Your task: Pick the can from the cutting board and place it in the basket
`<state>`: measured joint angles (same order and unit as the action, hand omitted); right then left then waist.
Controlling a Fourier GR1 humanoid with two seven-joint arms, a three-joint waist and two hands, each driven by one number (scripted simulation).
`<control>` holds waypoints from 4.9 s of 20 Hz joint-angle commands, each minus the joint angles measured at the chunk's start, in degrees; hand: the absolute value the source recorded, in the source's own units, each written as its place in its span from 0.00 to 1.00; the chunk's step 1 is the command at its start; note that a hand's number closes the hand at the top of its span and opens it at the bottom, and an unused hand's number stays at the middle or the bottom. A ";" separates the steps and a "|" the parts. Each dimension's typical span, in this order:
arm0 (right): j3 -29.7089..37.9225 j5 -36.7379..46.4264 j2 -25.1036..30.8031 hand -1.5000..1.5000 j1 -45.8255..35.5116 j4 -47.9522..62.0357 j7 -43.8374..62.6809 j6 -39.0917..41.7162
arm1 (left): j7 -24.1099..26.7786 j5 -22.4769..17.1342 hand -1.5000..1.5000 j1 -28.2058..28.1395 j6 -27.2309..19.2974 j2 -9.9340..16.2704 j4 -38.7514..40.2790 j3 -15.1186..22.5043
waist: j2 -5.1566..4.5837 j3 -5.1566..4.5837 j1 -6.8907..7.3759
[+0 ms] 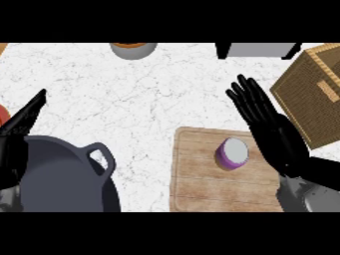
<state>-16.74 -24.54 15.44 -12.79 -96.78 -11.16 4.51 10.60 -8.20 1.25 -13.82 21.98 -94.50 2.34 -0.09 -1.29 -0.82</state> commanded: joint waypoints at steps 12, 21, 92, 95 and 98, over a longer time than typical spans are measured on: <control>-6.84 15.47 6.49 0.00 -16.47 0.86 -12.64 20.40 | -18.44 -6.61 0.50 3.22 4.47 2.85 8.13 2.28 | -0.58 1.38 0.55; -9.97 18.76 6.25 0.00 -19.36 -8.69 11.61 13.82 | -21.42 -9.09 0.50 4.23 3.65 5.09 8.31 1.99 | 0.46 1.10 -1.19; -2.26 47.79 11.89 0.00 -11.81 12.93 -0.73 28.55 | -18.64 -15.71 0.50 9.10 2.85 10.19 14.71 7.54 | -0.18 1.29 0.74; -1.93 46.79 11.37 0.00 -10.49 13.63 -3.07 29.25 | -17.55 -15.01 0.50 9.80 2.14 10.23 15.42 7.36 | -0.18 1.28 0.55; -2.59 47.62 11.84 0.00 -10.09 13.76 -5.88 29.74 | -17.62 -15.15 0.50 9.01 2.17 9.45 14.60 8.48 | -0.18 1.28 0.61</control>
<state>-19.06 22.51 27.38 -23.08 -84.37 -13.69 34.03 -8.14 -22.96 9.87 -12.46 36.07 -84.43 9.89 0.66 1.77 0.22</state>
